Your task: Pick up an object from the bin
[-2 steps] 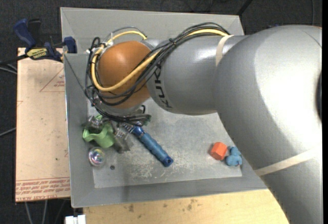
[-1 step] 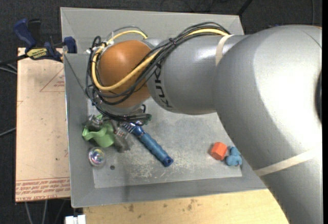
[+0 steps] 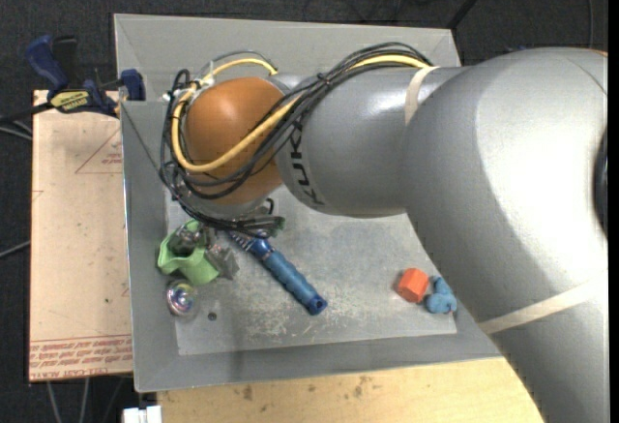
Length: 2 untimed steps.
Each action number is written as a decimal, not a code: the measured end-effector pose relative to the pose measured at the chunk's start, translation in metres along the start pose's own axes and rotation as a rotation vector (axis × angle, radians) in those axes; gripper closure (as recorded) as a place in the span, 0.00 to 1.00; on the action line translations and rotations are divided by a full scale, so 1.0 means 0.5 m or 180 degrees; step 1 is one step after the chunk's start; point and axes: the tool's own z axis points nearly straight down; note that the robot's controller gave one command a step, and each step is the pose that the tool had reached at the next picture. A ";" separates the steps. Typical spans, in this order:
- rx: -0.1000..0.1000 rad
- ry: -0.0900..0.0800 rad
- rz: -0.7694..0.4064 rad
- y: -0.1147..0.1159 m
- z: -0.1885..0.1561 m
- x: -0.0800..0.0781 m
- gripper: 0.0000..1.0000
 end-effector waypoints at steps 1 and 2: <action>-0.0018 -0.0004 0.0010 0.001 -0.014 -0.002 1.00; -0.0021 -0.0004 0.0017 0.001 -0.019 -0.004 1.00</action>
Offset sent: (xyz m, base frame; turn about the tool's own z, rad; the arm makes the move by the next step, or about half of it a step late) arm -0.0001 0.0001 0.0069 0.0000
